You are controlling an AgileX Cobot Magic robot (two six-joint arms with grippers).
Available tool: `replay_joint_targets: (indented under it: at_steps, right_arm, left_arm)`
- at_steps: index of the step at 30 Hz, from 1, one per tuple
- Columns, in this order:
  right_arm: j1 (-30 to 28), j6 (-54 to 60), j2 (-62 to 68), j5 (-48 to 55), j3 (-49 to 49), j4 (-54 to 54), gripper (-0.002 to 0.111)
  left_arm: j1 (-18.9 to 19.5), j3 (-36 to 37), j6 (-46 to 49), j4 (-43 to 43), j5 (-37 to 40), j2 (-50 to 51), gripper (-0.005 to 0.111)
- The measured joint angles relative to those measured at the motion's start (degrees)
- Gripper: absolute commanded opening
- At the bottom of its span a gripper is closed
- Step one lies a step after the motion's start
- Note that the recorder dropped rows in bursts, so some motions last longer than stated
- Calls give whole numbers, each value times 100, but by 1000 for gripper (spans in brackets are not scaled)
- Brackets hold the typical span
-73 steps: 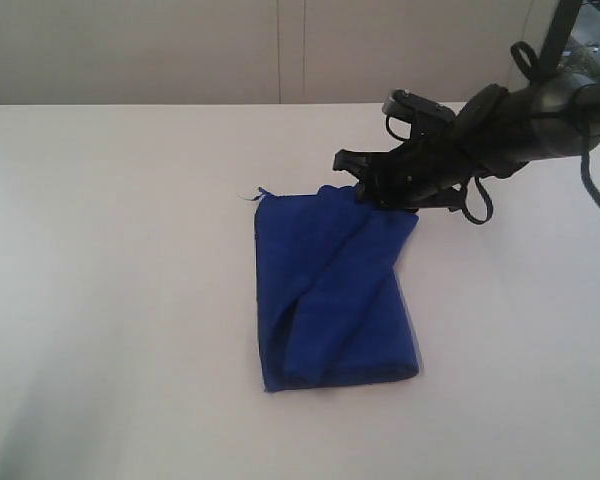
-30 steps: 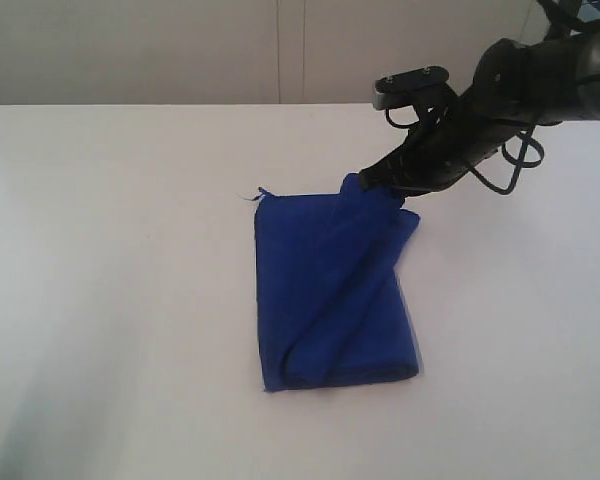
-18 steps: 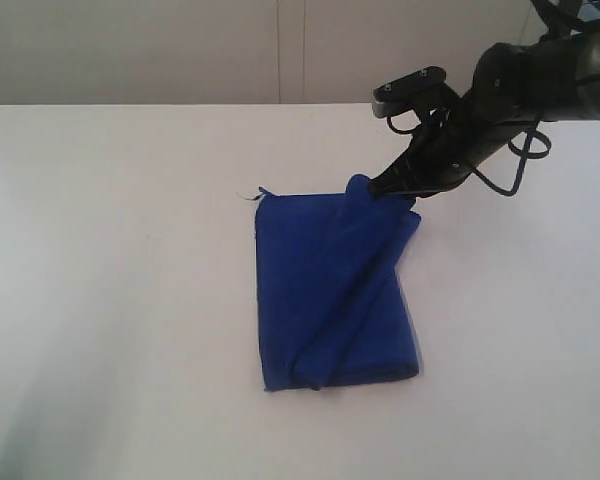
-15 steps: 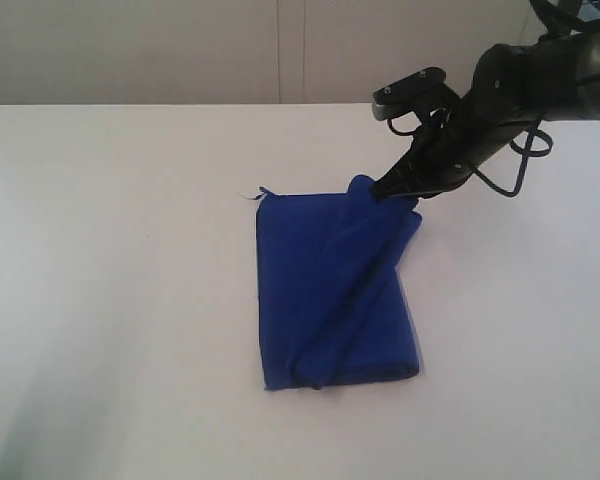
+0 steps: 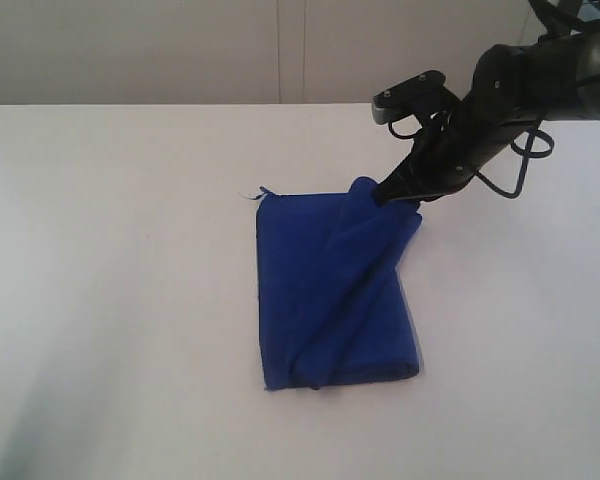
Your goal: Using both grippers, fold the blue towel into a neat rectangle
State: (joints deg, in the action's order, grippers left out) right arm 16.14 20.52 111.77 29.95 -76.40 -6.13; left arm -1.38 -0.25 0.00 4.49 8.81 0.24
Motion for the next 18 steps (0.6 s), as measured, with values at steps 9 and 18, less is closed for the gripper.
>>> replay_joint_targets:
  at_steps: [9,18]
  right_arm:
    - [0,-457,0,25,0,0,0]
    - [0,-731,0,430,0,0,0]
  left_arm:
    - [0,0,-47,34,-1176,0,0]
    - [0,-619,-653,568,-727,624,0]
